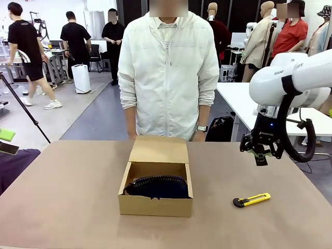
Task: Pack the items into the box.
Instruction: Pick up the item specified by the human and place it in the Mailer Box.
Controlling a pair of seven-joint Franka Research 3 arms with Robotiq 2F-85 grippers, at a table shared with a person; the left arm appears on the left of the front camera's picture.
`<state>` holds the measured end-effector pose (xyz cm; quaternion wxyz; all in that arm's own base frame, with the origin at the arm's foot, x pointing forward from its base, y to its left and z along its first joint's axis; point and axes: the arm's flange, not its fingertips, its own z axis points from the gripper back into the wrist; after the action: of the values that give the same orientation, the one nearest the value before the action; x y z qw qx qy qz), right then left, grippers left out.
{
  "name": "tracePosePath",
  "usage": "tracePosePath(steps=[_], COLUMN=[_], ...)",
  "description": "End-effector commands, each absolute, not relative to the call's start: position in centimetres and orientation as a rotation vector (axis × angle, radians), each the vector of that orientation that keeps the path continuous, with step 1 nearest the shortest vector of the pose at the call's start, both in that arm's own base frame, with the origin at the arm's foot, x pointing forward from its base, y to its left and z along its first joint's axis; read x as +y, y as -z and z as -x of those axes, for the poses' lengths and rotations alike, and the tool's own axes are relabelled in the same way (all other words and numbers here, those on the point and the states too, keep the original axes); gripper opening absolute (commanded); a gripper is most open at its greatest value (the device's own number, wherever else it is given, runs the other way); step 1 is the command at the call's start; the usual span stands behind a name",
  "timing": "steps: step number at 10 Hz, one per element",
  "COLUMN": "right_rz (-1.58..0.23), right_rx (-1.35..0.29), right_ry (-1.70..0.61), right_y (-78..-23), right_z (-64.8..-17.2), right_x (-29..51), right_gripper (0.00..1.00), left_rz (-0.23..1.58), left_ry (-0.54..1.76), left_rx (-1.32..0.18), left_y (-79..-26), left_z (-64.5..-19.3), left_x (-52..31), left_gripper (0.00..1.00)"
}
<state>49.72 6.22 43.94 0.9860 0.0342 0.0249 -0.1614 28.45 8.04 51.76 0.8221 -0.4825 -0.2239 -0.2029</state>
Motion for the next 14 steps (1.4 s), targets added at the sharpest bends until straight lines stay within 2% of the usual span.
tracePosePath(steps=[1, 4, 7, 9, 10, 12, 13, 14], right_rz=[-0.077, -0.196, -0.27, -0.32, -0.384, -0.417, -0.423, -0.31], right_rx=[0.049, -0.091, -0.241, -0.253, -0.18, -0.086, -0.054, -0.131], right_ry=[0.314, -0.578, -1.302, -1.701, -1.878, -2.061, -2.064, -1.918], right_y=[-44.1, -45.4, -46.3, -45.9, -45.6, -45.0, -44.6, -44.7], right_z=[-49.1, -52.5, -52.2, -50.3, -48.9, -47.8, -47.9, -48.5], right_x=[6.2, 15.8, 26.3, 32.4, 34.9, 36.9, 37.1, 36.6], right_gripper=[0.0, 0.0, 0.0, 0.0, 0.0, 0.0, 0.0, 0.0], left_rz=[1.037, 1.037, 1.037, 1.037, 1.037, 1.037, 1.037, 1.037], left_ry=[0.442, 0.442, 0.442, 0.442, 0.442, 0.442, 0.442, 0.442], left_rx=[-0.487, -0.487, -0.487, -0.487, -0.487, -0.487, -0.487, -0.487], left_y=[-51.9, -51.9, -51.9, -51.9, -51.9, -51.9, -51.9, -51.9], left_z=[-28.3, -28.3, -28.3, -28.3, -28.3, -28.3, -28.3, -28.3], left_x=[8.1, 8.1, 8.1, 8.1, 8.1, 8.1, 8.1, 8.1], left_gripper=[1.0, 1.0, 1.0, 1.0, 1.0, 1.0, 1.0, 1.0])
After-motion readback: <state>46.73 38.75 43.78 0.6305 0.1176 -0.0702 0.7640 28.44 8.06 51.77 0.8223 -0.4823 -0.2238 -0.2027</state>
